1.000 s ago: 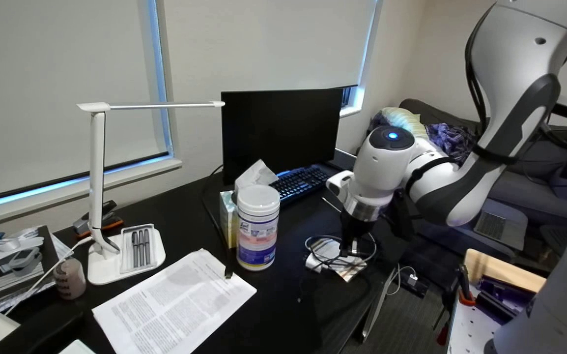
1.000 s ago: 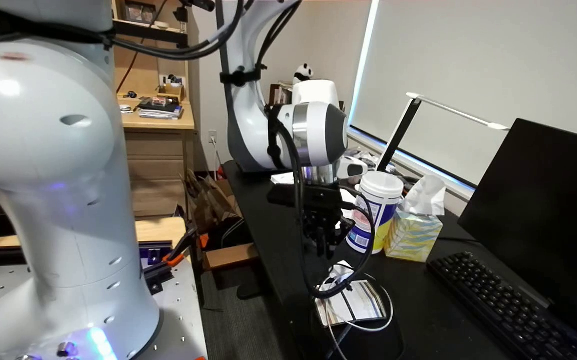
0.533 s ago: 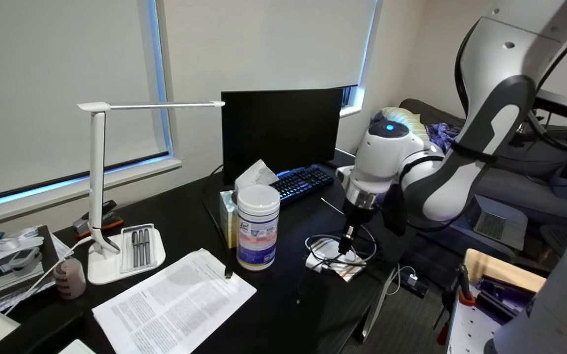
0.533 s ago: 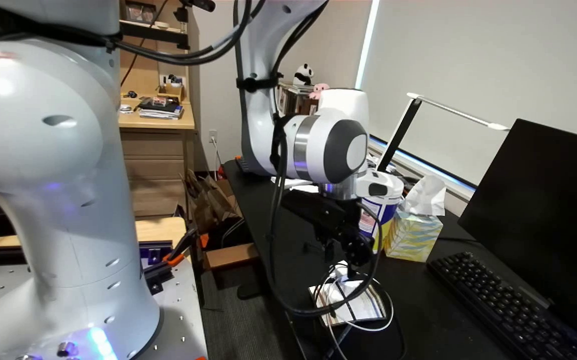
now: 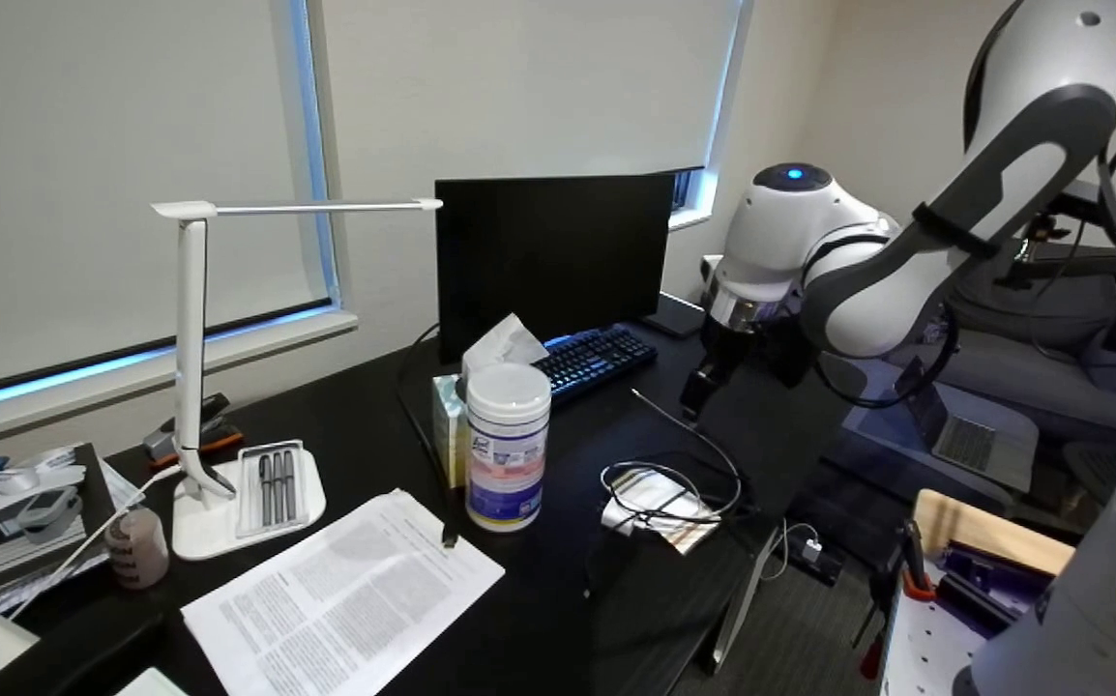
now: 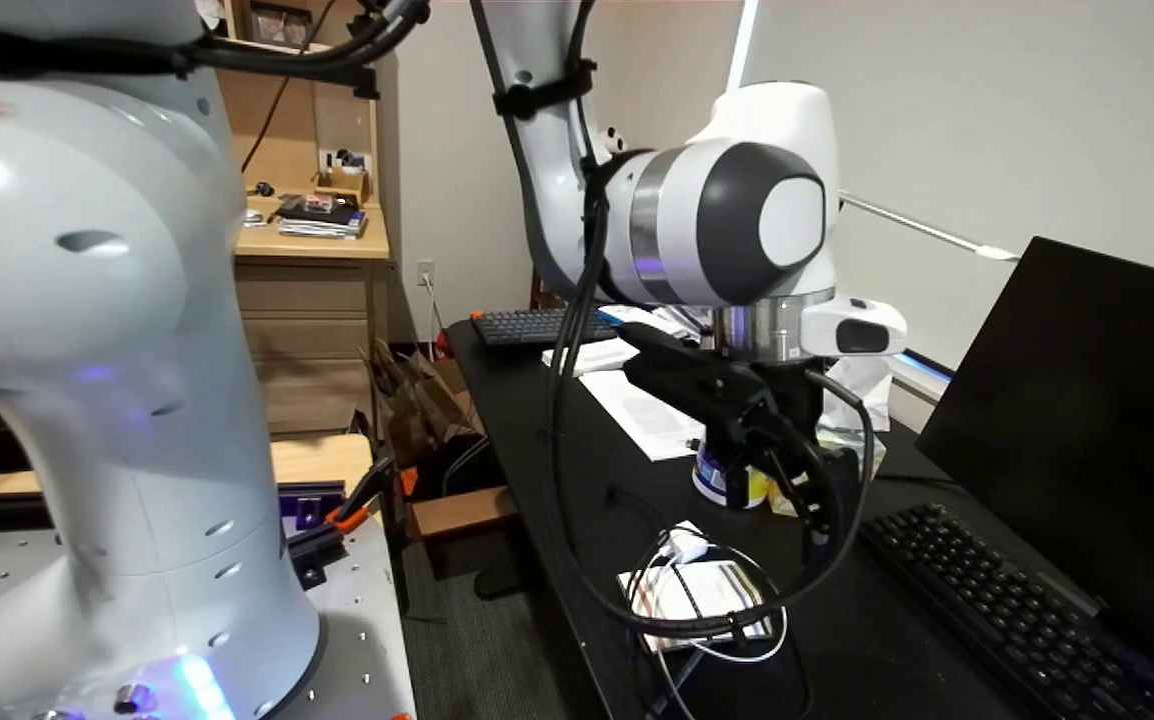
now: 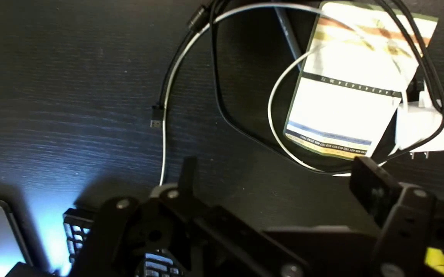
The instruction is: Move the black cable on the right side of the desk to the left
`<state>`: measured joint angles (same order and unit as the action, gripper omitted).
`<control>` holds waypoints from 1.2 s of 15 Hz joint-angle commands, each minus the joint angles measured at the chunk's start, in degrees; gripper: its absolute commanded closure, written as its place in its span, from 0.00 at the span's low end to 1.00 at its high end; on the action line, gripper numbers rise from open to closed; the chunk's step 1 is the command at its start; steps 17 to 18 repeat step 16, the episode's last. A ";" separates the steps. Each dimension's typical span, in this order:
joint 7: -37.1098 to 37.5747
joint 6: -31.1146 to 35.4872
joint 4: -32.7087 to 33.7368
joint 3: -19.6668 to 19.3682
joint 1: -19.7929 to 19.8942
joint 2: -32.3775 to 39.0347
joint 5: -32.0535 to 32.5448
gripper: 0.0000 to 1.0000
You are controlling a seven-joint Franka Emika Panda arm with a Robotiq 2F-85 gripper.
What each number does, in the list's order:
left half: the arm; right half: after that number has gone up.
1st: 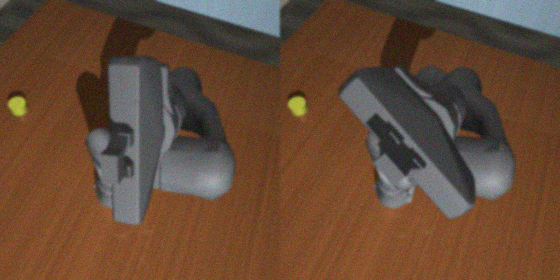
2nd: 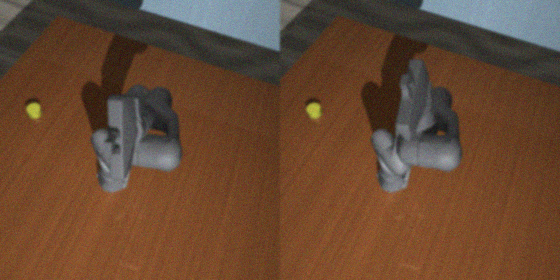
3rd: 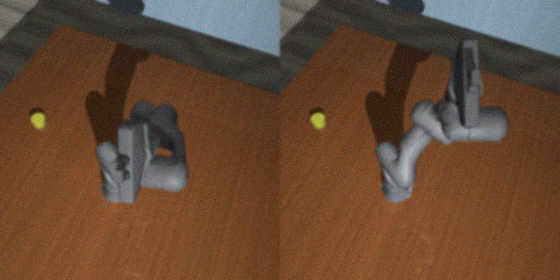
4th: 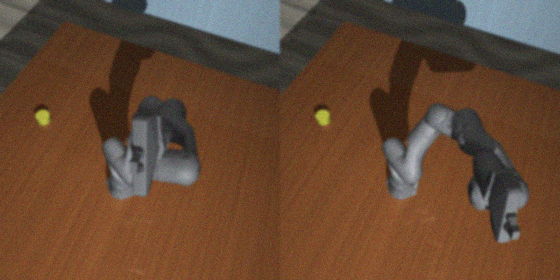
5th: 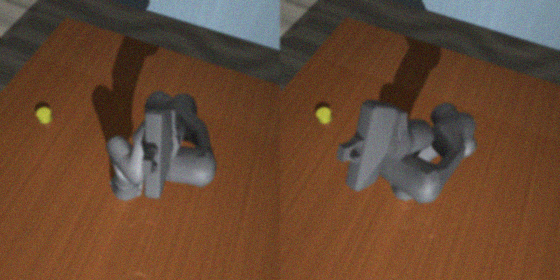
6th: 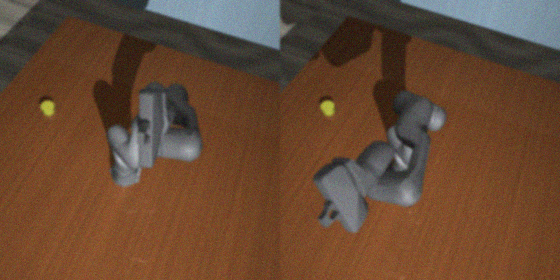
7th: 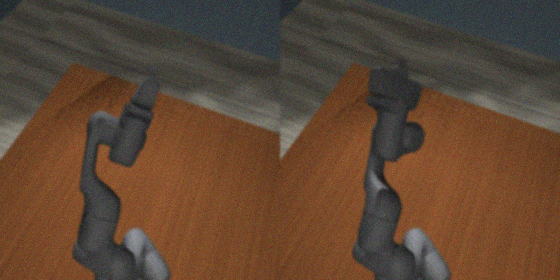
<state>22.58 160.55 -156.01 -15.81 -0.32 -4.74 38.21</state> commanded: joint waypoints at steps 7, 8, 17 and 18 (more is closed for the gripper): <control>-14.28 -22.13 0.30 11.01 1.15 -11.58 -23.66 0.00; -10.95 -18.81 0.06 12.23 3.39 -10.13 -20.15 0.00; -11.30 -19.18 0.08 13.01 4.06 -10.37 -20.73 0.00; -11.30 -19.18 0.08 13.01 4.06 -10.37 -20.73 0.00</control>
